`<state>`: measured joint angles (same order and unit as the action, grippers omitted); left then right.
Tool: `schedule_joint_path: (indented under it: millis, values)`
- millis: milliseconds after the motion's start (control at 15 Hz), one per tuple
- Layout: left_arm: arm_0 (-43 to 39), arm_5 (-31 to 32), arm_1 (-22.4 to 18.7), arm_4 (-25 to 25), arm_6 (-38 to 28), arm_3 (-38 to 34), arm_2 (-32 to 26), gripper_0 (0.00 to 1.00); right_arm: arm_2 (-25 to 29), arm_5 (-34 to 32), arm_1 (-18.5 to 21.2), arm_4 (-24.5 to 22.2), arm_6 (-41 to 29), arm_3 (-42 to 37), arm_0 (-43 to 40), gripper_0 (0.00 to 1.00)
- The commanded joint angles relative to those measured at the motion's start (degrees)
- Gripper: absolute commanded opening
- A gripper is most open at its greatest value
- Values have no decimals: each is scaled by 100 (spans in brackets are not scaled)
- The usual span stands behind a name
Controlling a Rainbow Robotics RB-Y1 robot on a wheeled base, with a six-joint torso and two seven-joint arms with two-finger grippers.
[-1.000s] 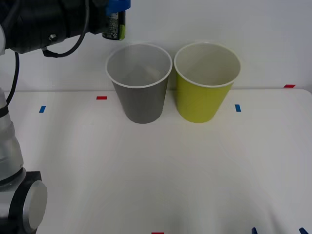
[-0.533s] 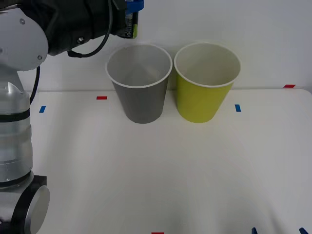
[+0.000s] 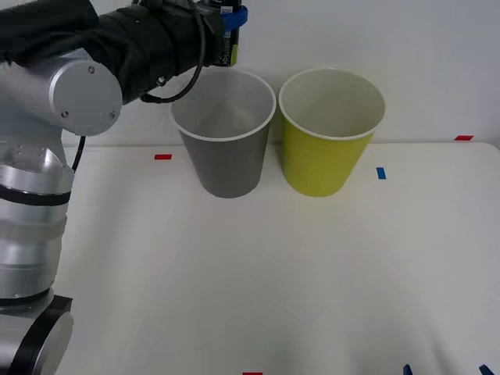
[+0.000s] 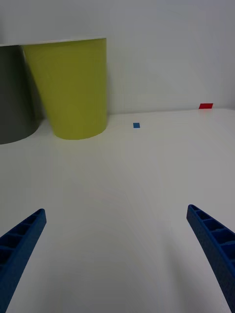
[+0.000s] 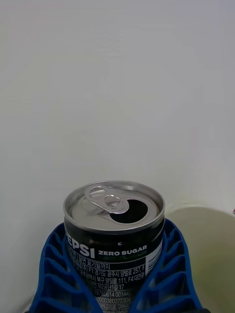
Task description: Put cans in the gray bin and PET bottles in the light green bin.
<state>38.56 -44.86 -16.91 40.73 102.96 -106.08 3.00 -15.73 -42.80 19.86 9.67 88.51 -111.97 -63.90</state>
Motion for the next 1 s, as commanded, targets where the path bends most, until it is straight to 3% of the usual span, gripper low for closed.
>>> schedule_joint_path:
  millis: [67,400,800,867,933,1000]
  values:
    - [-358,627,-40,-180,-57,17,289,1,0,0,0,0,0,0,0,100]
    - [-358,1620,-102,-233,-74,782,561,0,0,0,0,0,0,0,0,100]
    - [-358,1620,-120,-197,-92,782,570,3,0,0,0,0,0,0,0,100]
    - [-358,1620,-120,-136,-92,782,579,67,0,0,0,0,0,0,0,100]
    - [-367,1620,-120,-83,-101,782,570,100,0,0,0,0,0,0,0,100]
    - [-358,1629,-120,-22,-109,782,579,100,0,0,0,0,0,0,0,100]
